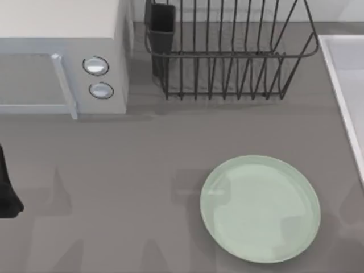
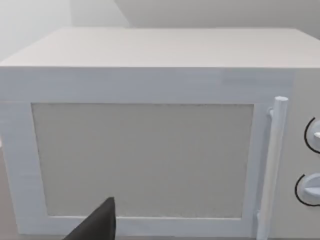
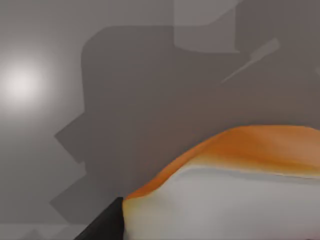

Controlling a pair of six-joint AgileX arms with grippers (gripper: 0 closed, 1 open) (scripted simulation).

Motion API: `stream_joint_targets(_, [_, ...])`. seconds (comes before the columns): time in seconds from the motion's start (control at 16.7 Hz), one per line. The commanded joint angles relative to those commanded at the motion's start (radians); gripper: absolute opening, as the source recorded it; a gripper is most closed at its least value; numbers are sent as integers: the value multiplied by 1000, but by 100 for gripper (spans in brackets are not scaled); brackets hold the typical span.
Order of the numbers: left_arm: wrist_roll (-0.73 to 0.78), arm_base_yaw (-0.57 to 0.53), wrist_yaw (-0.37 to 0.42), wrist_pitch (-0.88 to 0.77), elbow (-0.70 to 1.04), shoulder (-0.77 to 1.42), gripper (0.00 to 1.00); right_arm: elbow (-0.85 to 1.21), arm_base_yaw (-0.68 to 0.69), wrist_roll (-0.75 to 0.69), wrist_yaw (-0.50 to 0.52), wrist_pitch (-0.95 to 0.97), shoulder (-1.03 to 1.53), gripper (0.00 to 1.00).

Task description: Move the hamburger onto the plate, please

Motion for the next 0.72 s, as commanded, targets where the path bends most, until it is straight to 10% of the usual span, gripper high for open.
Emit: stream_joint_targets(0.72, [0, 0, 0, 0, 0, 0, 100, 235, -10, 17, -4, -398, -170, 0])
